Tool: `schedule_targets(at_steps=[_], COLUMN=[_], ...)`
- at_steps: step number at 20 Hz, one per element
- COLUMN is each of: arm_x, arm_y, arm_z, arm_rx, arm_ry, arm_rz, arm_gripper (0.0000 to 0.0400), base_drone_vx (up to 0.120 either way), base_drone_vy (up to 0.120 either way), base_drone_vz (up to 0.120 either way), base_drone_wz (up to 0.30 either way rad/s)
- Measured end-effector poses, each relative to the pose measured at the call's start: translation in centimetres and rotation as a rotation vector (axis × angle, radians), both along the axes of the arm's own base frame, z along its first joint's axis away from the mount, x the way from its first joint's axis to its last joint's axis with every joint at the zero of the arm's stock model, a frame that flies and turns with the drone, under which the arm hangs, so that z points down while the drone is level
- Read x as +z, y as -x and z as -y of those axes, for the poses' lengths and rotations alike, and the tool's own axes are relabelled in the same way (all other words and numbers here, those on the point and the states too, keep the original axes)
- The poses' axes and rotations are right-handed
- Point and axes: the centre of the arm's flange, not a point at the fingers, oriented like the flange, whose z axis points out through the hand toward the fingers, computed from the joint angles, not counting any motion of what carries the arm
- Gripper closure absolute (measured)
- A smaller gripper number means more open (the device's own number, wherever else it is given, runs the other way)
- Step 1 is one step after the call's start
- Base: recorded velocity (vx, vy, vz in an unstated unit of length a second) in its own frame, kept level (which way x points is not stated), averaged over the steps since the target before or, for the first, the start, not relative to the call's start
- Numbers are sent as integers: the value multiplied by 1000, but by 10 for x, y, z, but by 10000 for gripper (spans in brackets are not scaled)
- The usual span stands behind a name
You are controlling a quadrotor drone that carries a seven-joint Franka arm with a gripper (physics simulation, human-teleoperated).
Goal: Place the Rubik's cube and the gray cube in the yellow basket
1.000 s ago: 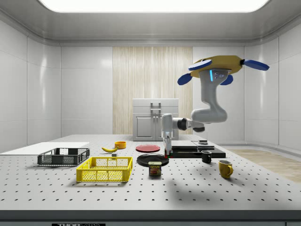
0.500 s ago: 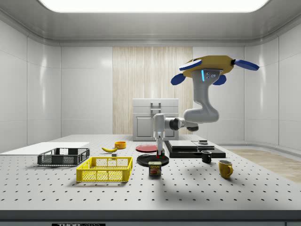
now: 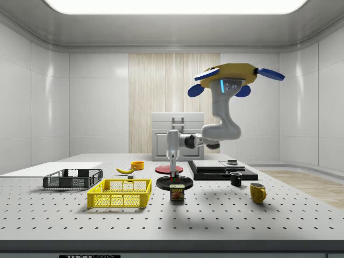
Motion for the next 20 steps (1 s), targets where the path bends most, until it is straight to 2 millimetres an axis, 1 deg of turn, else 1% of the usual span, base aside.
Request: schedule_targets(at_steps=[3, 20], arm_x=[0, 0], arm_y=[0, 0], arm_z=[0, 0], arm_rx=[0, 0], arm_ry=[0, 0], arm_rz=[0, 0], arm_gripper=[75, 75], base_drone_vx=[120, 120], base_drone_vy=[-107, 0], base_drone_vz=[0, 0], base_drone_wz=[0, 0])
